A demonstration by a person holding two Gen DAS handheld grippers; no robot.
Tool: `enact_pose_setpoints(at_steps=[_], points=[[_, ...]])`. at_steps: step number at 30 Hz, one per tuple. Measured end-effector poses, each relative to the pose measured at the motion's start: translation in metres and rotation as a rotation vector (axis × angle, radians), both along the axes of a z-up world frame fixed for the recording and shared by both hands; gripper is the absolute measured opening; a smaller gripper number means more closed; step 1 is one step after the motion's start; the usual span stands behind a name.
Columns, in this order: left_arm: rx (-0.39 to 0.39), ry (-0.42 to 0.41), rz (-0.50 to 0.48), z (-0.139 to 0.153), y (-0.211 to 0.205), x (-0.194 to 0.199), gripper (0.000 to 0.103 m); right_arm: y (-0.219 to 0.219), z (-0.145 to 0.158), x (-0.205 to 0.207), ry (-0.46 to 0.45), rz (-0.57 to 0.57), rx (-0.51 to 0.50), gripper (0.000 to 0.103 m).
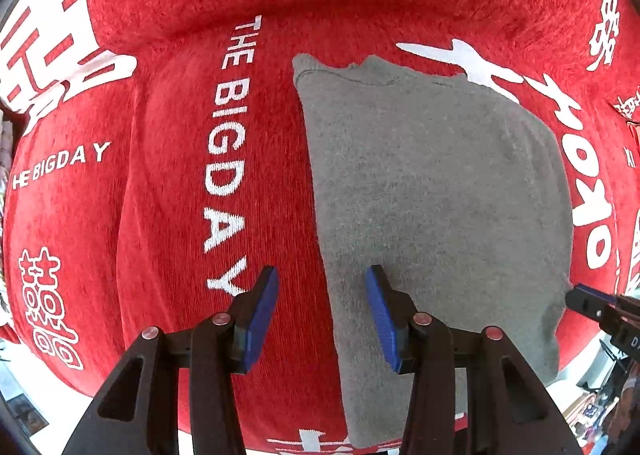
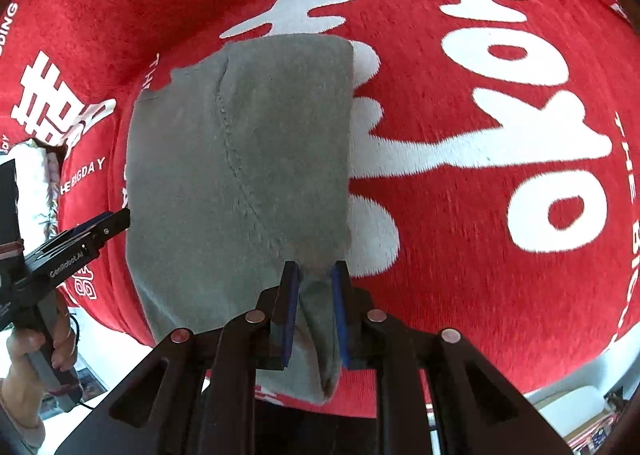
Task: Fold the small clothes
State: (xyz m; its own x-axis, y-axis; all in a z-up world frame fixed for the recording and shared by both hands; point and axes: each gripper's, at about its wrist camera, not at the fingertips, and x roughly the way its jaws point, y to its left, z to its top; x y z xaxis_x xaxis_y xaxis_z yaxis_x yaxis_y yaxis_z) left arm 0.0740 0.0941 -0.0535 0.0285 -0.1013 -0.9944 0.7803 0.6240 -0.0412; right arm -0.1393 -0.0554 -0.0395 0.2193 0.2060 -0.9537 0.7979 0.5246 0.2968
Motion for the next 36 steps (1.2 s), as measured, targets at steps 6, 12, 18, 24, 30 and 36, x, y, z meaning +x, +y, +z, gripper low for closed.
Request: enact_pose_setpoints(at_steps=[6, 12, 18, 24, 30, 36], points=[[0.002, 0.008, 0.000, 0.002, 0.003, -0.002, 0.048, 0.009, 0.001, -0.006, 0.027, -0.031, 0.013, 0.019], [0.015, 0.008, -0.012, 0.004, 0.005, -0.004, 0.048, 0.012, 0.000, -0.013, 0.027, -0.072, 0.029, 0.019], [0.035, 0.002, -0.033, 0.006, 0.005, -0.010, 0.048, 0.011, 0.000, -0.013, 0.017, -0.092, 0.030, 0.019], [0.038, -0.010, -0.047, 0.011, 0.007, -0.013, 0.090, 0.010, 0.003, -0.016, 0.006, -0.113, 0.026, 0.019], [0.006, -0.015, -0.063, 0.021, 0.008, -0.018, 0.092, 0.007, 0.008, -0.020, 0.001, -0.136, 0.014, 0.034], [0.031, -0.011, -0.058, 0.018, 0.007, -0.019, 0.092, 0.005, 0.011, -0.022, 0.000, -0.150, 0.005, 0.038]])
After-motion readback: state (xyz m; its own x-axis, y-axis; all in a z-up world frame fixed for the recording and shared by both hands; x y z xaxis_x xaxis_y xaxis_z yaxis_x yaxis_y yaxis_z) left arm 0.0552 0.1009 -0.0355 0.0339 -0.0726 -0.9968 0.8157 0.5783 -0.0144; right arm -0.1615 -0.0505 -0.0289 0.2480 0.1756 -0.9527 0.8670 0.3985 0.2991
